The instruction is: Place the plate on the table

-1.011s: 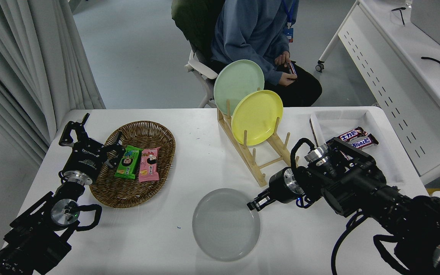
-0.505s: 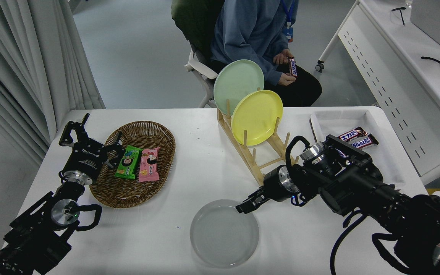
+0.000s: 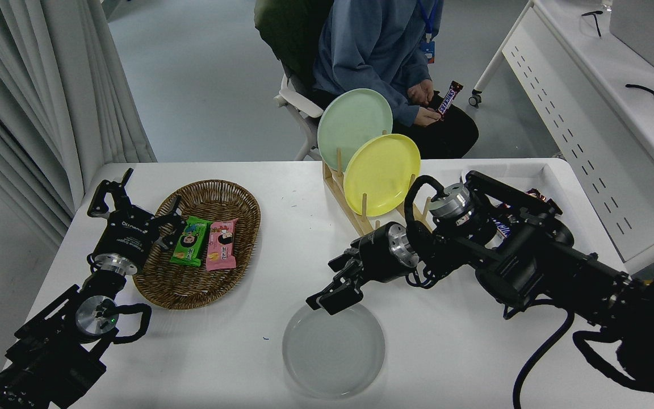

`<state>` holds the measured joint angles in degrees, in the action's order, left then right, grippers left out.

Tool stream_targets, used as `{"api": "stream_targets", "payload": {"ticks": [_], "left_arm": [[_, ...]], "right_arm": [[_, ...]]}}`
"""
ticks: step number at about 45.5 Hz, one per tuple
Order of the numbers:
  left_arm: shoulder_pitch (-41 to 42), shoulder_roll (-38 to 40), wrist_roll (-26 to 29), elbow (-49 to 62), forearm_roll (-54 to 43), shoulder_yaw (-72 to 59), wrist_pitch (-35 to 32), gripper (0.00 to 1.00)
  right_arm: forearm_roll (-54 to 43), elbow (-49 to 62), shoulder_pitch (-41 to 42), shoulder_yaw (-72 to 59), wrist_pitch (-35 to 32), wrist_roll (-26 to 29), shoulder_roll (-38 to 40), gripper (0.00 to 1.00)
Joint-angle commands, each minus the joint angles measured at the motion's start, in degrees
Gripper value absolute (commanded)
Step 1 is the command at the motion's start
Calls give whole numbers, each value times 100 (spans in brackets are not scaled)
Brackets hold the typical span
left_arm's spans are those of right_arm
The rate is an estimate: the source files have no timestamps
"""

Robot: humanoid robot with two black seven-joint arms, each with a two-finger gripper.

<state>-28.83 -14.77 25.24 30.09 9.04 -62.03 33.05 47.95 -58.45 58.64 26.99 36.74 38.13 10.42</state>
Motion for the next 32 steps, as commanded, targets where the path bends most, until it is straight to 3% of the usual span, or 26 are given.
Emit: {"api": "stream_targets", "payload": {"ticks": [1, 8, 13, 17, 25, 32], "left_arm": [[0, 0, 7, 6, 2, -2, 0, 100], [0, 0, -2, 6, 2, -2, 0, 100], [0, 0, -2, 6, 2, -2, 0, 100], [0, 0, 7, -3, 2, -2, 0, 100], [0, 0, -2, -3, 2, -2, 0, 100], [0, 0, -2, 6, 2, -2, 0, 100]], "right_arm": [[4, -624, 218, -18, -1862, -120, 1023, 100], [-14, -606, 438, 140, -2846, -1376, 1462, 100], [-5, -597, 491, 306, -3322, -1817, 1621, 100], [-137, -510, 500, 526, -3410, -2124, 1656, 100], [-716, -290, 456, 738, -3542, -3802, 1779, 100], [-1901, 219, 351, 816, -3551, -4032, 1806, 100]]}}
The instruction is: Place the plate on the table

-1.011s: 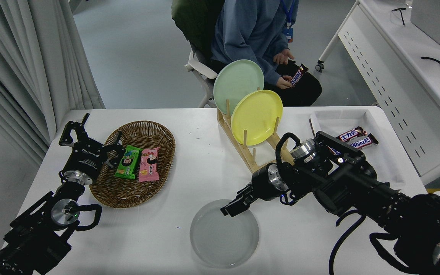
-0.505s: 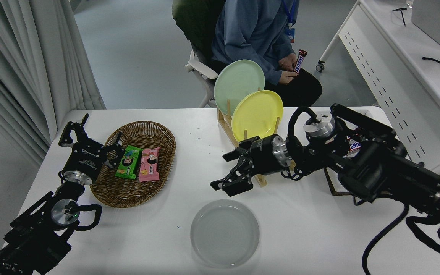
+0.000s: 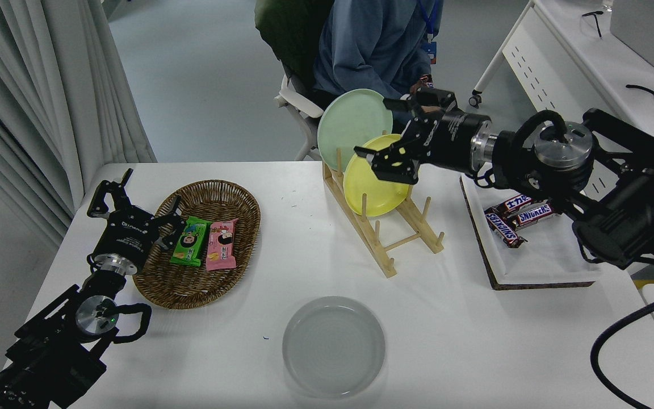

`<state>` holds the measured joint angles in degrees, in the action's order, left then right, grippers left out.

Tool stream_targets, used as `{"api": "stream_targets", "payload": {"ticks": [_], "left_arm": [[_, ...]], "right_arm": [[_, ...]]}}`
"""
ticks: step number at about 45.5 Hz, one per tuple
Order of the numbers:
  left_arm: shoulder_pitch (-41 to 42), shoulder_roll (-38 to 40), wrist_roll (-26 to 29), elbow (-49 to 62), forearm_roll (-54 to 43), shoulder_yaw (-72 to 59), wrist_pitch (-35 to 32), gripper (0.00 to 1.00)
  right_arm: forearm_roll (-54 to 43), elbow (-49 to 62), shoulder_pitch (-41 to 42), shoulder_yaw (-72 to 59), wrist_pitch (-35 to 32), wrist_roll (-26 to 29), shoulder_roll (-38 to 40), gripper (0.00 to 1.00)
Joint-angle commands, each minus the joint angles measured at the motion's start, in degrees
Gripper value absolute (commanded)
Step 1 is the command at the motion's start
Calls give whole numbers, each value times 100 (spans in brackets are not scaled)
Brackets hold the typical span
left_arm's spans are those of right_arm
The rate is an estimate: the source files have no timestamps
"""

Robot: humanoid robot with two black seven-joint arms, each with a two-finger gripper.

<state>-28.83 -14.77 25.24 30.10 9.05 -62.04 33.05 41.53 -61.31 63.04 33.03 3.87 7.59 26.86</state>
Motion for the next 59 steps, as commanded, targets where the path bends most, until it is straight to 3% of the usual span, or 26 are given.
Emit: {"api": "stream_targets", "payload": {"ticks": [1, 9, 16, 24, 37, 48, 59], "left_arm": [[0, 0, -1, 5, 0, -1, 0, 100], [0, 0, 7, -4, 0, -1, 0, 100], [0, 0, -1, -4, 0, 8, 0, 100], [0, 0, -1, -4, 0, -1, 0, 100], [0, 0, -1, -4, 0, -1, 0, 100], [0, 0, -1, 5, 0, -1, 0, 100], [0, 0, -1, -4, 0, -1, 0, 100]], "right_arm": [[-1505, 567, -125, 247, -256, -970, 170, 100], [-2772, 1042, -441, 616, -264, -961, 47, 100], [-3221, 2244, -582, 951, -308, -934, -654, 100], [-3608, 3274, -644, 977, -818, -890, -1157, 100], [-3837, 3442, -1092, 1162, -1134, -1382, -1122, 100], [-3951, 2862, -2129, 1970, -1213, -1453, -859, 100], [-4505, 2730, -2612, 2312, -1231, -1567, -946, 100]]}}
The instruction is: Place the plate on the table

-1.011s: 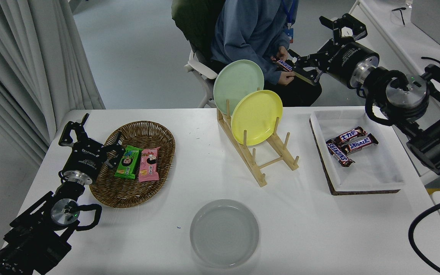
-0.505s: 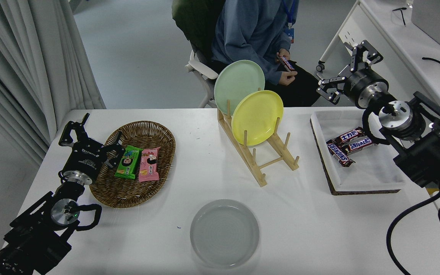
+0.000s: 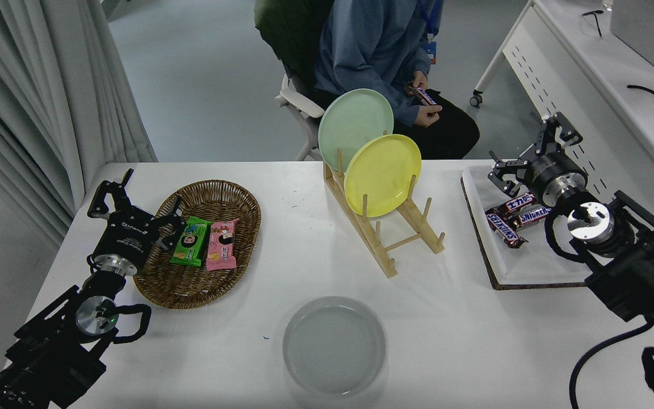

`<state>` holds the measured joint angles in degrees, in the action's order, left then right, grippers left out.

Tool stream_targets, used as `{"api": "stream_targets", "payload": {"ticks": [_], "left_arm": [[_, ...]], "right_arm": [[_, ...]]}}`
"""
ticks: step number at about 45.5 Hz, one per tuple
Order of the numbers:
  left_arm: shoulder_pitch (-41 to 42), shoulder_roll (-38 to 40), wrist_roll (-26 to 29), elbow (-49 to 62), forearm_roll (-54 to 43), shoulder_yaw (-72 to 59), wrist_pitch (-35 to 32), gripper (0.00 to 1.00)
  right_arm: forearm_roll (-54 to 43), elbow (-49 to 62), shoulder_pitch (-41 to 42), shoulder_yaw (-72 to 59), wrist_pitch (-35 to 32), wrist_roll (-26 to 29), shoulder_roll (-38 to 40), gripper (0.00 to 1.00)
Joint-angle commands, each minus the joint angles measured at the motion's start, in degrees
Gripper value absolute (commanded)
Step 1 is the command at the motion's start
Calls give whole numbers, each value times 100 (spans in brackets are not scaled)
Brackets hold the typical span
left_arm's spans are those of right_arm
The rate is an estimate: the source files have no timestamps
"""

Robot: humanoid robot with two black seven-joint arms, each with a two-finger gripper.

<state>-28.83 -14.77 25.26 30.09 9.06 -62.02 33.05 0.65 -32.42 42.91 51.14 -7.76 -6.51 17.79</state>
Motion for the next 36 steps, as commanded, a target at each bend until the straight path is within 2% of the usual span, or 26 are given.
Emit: {"api": "stream_targets", "payload": {"ticks": [1, 13, 22, 28, 36], "left_arm": [[0, 0, -3, 6, -1, 6, 0, 100], [0, 0, 5, -3, -1, -3, 0, 100], [0, 0, 5, 6, -1, -3, 0, 100], [0, 0, 5, -3, -1, -3, 0, 100], [0, 0, -3, 6, -1, -3, 0, 100]], "right_arm": [[-443, -151, -652, 624, -67, -192, -56, 100], [-873, -168, -1030, 1504, -542, -763, -293, 100], [-1102, -159, -1030, 1759, -577, -834, -355, 100], [-1102, -80, -995, 1856, -744, -1159, -495, 100], [-1094, -10, -925, 1830, -762, -1186, -575, 100]]}}
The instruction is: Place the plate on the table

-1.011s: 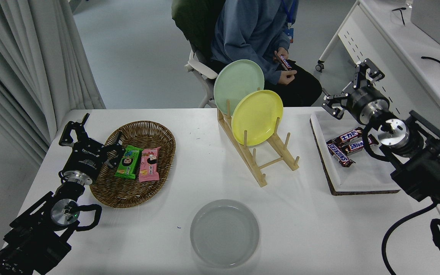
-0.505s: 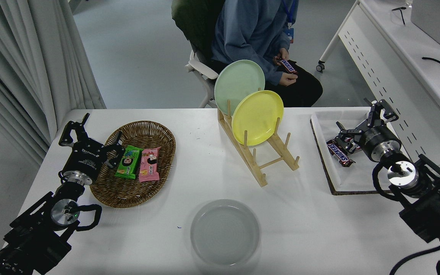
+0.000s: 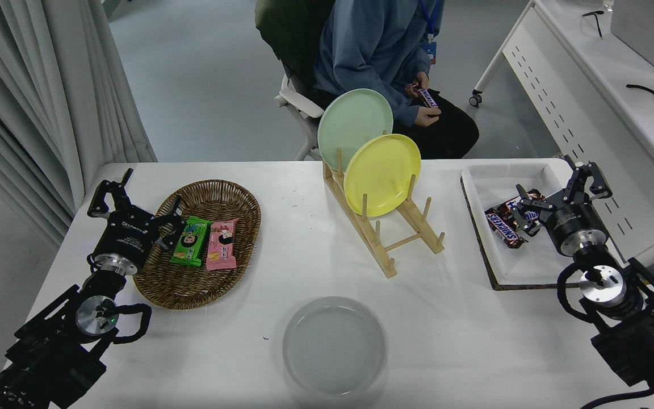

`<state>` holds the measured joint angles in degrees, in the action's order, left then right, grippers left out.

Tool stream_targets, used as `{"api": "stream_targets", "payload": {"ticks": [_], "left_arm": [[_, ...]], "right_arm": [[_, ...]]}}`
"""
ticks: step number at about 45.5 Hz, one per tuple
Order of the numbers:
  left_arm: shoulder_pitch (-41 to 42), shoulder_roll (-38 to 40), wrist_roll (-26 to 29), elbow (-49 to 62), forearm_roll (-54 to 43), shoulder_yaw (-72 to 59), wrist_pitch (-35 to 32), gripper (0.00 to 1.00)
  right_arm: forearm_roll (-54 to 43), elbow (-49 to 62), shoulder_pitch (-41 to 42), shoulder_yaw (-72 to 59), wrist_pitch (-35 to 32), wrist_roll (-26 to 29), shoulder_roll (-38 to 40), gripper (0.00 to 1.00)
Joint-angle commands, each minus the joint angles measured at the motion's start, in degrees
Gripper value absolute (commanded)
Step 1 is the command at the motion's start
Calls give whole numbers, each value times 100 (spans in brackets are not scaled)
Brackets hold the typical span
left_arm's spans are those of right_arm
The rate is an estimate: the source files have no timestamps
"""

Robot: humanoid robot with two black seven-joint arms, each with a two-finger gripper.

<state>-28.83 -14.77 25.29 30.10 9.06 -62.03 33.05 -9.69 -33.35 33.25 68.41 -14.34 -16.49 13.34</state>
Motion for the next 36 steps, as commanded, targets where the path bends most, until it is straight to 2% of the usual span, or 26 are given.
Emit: {"api": "stream_targets", "payload": {"ticks": [1, 36], "left_arm": [[0, 0, 2, 5, -1, -2, 0, 100], [0, 0, 3, -4, -1, 6, 0, 100]], "right_arm": [[-51, 127, 50, 94, -104, -188, -129, 100], [29, 154, 41, 6, -121, -188, -217, 100]]}}
